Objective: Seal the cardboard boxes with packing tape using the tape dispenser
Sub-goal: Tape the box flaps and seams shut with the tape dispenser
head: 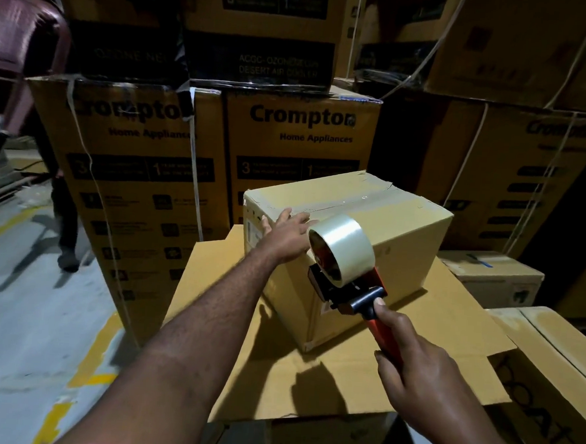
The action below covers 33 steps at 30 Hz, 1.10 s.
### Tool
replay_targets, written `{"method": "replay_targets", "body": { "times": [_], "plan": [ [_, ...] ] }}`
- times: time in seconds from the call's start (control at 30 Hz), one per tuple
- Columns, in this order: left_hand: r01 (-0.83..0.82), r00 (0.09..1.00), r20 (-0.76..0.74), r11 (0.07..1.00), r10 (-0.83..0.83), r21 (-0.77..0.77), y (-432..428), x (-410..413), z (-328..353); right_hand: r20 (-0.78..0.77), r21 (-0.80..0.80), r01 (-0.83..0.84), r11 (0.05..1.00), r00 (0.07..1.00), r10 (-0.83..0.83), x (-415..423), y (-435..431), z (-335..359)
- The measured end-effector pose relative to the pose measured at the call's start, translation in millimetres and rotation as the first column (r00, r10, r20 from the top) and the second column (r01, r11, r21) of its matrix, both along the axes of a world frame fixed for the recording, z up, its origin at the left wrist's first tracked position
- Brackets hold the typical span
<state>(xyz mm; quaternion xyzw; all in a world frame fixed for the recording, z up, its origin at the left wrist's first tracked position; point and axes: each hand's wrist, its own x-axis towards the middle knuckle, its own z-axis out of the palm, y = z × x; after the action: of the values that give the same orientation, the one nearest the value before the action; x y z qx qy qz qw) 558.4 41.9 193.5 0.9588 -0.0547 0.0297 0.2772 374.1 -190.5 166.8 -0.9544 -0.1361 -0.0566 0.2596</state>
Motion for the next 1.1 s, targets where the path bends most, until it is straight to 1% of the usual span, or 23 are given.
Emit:
{"method": "replay_targets", "body": {
  "times": [0.07, 0.13, 0.2, 0.23, 0.3, 0.33, 0.4, 0.43, 0.5, 0.53, 0.67, 0.73, 0.83, 0.9, 1.0, 1.1],
  "plan": [
    [-0.006, 1.0, 0.005, 1.0, 0.006, -0.004, 2.5, 8.3, -6.5, -0.016, 0.0, 0.003, 1.0, 1.0, -0.003, -3.6, -2.9, -1.9],
    [-0.006, 1.0, 0.017, 1.0, 0.005, 0.028, 5.3, 17.8, -13.9, -0.035, -0.006, 0.013, 1.0, 0.999, -0.013, -6.6, -3.4, -3.4],
    [-0.009, 1.0, -0.009, 1.0, 0.009, 0.027, 6.4, 24.7, -16.4, -0.036, -0.01, 0.031, 0.999, 0.999, -0.032, -4.4, -3.0, -5.4],
    [0.007, 1.0, -0.019, 0.999, -0.006, 0.045, 5.6, 23.7, -16.8, -0.031, -0.015, 0.037, 0.999, 0.999, -0.037, -2.0, -2.1, -6.8],
    [0.045, 0.999, 0.018, 0.998, -0.045, 0.045, 0.4, 10.5, -13.3, -0.025, -0.024, 0.049, 0.999, 0.998, -0.05, 1.9, 1.8, -9.4],
    [0.051, 0.998, 0.032, 0.999, -0.051, -0.003, -3.3, 2.3, -12.7, -0.024, -0.024, 0.056, 0.998, 0.998, -0.057, 2.9, 3.7, -9.8],
    [0.055, 0.997, 0.062, 0.982, -0.044, -0.183, -5.4, -9.3, -21.3, -0.017, -0.007, 0.073, 0.997, 0.997, -0.073, 5.8, 6.8, -9.7],
    [0.076, 0.995, 0.087, 0.966, -0.057, -0.245, -6.5, -13.1, -31.3, -0.013, 0.002, 0.078, 0.997, 0.997, -0.078, 6.8, 7.4, -10.4],
    [0.132, 0.987, 0.124, 0.946, -0.099, -0.295, -10.6, -25.3, -50.5, -0.003, -0.002, 0.075, 0.997, 0.997, -0.075, 8.1, 8.9, -13.3],
    [0.125, 0.986, 0.148, 0.942, -0.082, -0.312, -11.2, -26.9, -60.2, -0.005, -0.011, 0.074, 0.997, 0.997, -0.074, 7.8, 10.3, -14.8],
    [0.099, 0.978, 0.205, 0.962, -0.047, -0.252, -15.8, -20.0, -81.9, -0.013, -0.068, 0.09, 0.994, 0.996, -0.092, 2.2, 16.6, -11.6],
    [0.068, 0.983, 0.185, 0.961, -0.017, -0.269, -17.1, -16.7, -83.8, -0.021, -0.083, 0.111, 0.99, 0.993, -0.114, 1.9, 19.0, -10.6],
    [0.076, 0.984, 0.174, 0.95, -0.023, -0.303, -22.0, -27.9, -74.2, -0.072, -0.031, 0.159, 0.987, 0.984, -0.16, -0.8, 35.1, -13.6],
    [0.057, 0.984, 0.18, 0.946, 0.001, -0.318, -24.2, -32.3, -67.9, -0.092, 0.01, 0.184, 0.983, 0.979, -0.182, -5.3, 49.6, -15.2],
    [0.061, 0.98, 0.201, 0.96, -0.005, -0.273, -28.2, -34.2, -65.3, -0.12, 0.044, 0.207, 0.977, 0.972, -0.201, -6.3, 53.9, -12.0],
    [0.044, 0.984, 0.177, 0.956, 0.008, -0.289, -31.0, -38.1, -64.4, -0.11, -0.004, 0.186, 0.983, 0.976, -0.185, -6.9, 50.8, -2.8]
  ]
}}
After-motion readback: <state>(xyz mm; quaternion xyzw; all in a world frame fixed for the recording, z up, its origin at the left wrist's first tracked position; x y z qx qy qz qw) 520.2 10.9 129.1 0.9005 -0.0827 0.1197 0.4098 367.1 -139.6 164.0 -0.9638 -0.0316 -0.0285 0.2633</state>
